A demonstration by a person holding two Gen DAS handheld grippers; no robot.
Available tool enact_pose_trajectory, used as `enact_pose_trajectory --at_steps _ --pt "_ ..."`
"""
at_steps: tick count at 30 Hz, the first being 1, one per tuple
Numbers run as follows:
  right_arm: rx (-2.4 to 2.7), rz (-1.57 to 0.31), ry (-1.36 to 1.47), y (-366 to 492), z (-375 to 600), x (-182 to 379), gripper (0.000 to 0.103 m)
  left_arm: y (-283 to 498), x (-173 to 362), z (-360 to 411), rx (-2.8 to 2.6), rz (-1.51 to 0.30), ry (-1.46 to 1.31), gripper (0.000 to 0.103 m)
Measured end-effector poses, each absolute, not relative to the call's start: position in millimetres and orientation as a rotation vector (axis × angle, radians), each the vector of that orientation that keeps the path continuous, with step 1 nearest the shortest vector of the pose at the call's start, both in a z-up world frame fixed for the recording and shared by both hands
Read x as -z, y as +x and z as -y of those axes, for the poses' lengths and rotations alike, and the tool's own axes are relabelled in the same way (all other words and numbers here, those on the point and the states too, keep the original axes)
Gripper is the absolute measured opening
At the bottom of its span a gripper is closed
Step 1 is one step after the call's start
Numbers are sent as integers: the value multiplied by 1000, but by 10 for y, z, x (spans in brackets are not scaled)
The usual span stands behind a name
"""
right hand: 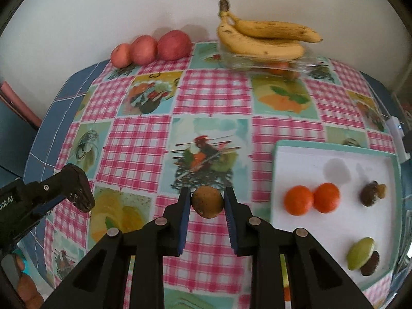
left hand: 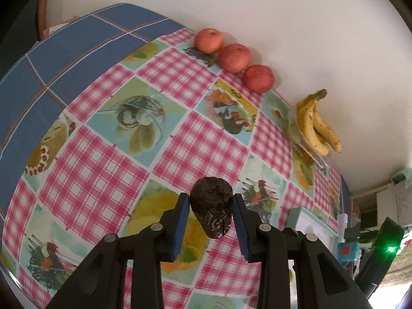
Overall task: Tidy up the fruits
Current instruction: 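Carry the kiwi into the tray and open the right tool while the left releases the date there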
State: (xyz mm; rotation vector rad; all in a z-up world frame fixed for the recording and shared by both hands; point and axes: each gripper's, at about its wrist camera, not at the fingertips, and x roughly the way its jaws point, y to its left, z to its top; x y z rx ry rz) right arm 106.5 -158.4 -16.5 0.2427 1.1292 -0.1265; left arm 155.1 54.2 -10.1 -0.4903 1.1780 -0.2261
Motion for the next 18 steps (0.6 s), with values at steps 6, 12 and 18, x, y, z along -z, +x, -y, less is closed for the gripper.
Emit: enact_pose_trajectory --at_steps 6,12,18 --pt "168 -1103 260 899 1851 -20 27 1454 -33 -383 279 -1166 -480 36" --pt "233 -1084 274 747 2177 -126 27 1364 -135 -131 339 -1160 -452 36" --pt "310 -1069 308 561 2592 -176 27 1266 -150 248 413 -1187 -431 36"
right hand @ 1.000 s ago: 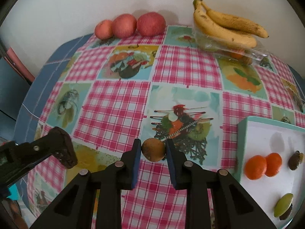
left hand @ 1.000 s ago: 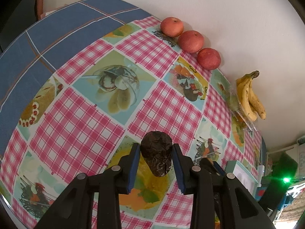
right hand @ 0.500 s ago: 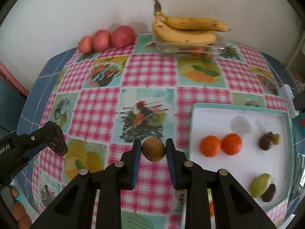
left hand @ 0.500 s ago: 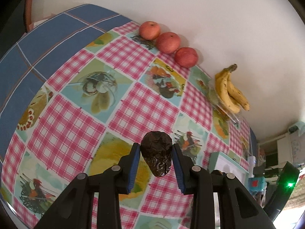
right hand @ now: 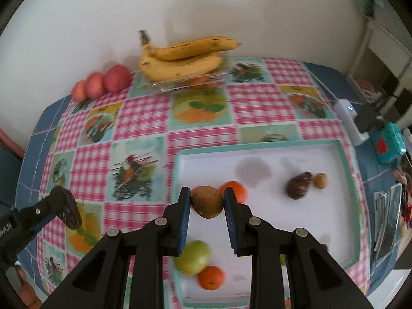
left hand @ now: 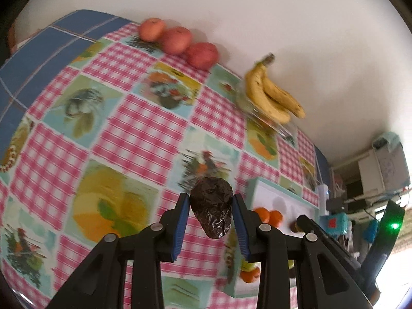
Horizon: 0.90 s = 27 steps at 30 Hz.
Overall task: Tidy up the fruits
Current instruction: 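Carry the kiwi into the tray and open the right tool while the left releases the date there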
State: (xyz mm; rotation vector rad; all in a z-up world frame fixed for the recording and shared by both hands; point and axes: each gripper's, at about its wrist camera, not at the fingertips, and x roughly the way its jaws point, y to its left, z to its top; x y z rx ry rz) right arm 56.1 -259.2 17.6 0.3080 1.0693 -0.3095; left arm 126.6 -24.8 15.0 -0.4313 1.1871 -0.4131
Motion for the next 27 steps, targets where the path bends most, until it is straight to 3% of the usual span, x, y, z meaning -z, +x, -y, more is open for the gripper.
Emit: enact_pose_trajectory --at_steps 14,27 --pt "456 -1026 416 126 3413 -231 27 809 -202 1298 591 -1210 -285 36" --pt "491 -1025 450 -36 3692 -152 27 618 30 1779 653 -1267 -209 36"
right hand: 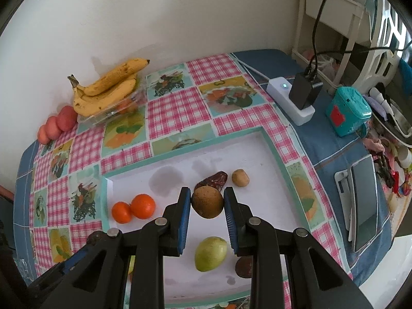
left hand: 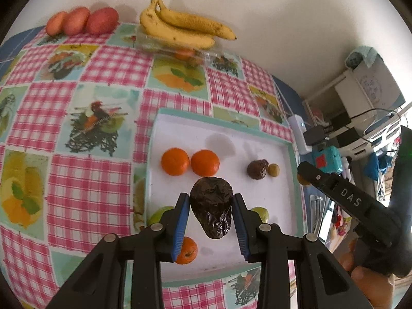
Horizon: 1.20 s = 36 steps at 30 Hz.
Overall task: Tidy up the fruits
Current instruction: 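Carry the kiwi into the tray and open the right tool while the left releases the date there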
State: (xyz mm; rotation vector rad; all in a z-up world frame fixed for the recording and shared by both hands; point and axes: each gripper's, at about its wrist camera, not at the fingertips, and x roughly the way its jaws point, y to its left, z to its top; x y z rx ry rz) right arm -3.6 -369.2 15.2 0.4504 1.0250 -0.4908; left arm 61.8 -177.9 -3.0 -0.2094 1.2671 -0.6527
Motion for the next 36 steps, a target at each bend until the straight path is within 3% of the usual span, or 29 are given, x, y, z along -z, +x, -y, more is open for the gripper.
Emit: enact_pose_trajectory --at_steps 17,36 --pt "496 -1188 497 15 3756 541 27 653 543 2046 631 -1333 -170 36" --pt "502 -1228 500 40 3746 665 28 776 639 1990 598 -1321 -203 36"
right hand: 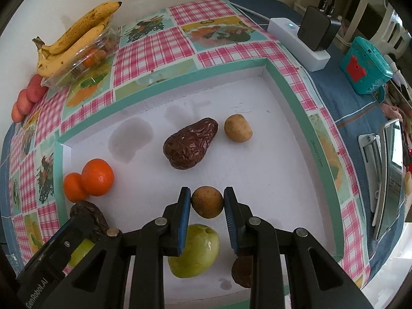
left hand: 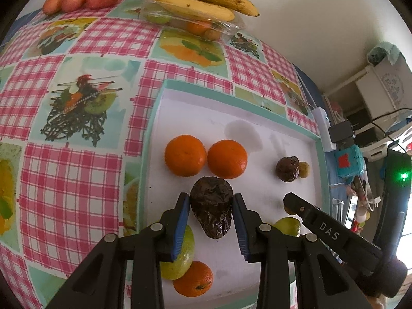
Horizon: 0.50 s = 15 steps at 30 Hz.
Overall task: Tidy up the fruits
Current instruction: 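Carry the kiwi into the tray and open the right tool while the left releases the date there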
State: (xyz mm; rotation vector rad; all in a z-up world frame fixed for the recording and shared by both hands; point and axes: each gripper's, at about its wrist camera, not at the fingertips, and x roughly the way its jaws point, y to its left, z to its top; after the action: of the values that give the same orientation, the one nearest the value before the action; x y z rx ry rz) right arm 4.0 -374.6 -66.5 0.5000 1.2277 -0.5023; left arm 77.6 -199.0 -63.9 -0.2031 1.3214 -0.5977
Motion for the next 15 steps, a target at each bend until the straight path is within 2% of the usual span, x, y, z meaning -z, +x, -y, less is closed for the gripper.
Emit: enact_pose_trajectory --at_steps 4,9,15 --pt "501 -1227 492 49 3729 653 28 803 658 1956 585 -1331 -210 36" --pt "502 -1224 481 62 3734 644 37 808 627 1955 587 -1327 -204 37" --pt "504 -1202 469 60 3727 561 40 816 548 1959 598 -1311 -192 38"
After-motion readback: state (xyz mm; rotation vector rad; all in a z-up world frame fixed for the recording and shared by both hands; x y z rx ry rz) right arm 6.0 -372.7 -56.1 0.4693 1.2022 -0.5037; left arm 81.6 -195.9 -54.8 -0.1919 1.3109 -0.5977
